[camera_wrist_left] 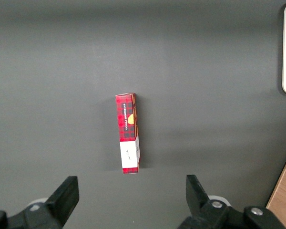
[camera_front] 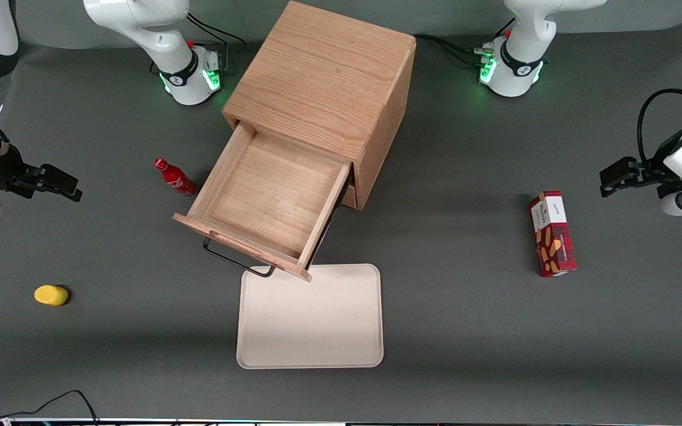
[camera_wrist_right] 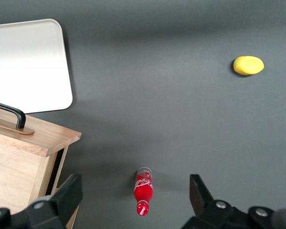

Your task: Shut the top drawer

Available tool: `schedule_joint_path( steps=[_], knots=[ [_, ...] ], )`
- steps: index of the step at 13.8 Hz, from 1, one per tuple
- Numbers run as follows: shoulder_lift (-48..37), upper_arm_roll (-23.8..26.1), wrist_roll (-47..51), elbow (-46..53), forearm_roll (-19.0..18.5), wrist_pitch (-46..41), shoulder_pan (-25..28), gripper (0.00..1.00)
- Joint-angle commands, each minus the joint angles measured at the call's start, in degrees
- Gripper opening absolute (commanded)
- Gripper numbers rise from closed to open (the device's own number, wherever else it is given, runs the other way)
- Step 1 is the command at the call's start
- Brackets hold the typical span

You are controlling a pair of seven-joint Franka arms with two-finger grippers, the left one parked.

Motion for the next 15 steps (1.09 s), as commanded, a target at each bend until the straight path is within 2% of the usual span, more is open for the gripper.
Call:
schedule_joint_path(
  steps=[1,9,15],
  knots=[
    [0.7,0.1,1.0,1.5,-1.1,-0.7,-0.1,1.0],
    [1.1,0.1,1.0,3.4,-0.6,-0.7,0.0,1.0],
    [6.7,0.6,1.8,12.2,0.2,-0.7,3.2,1.0]
  ],
)
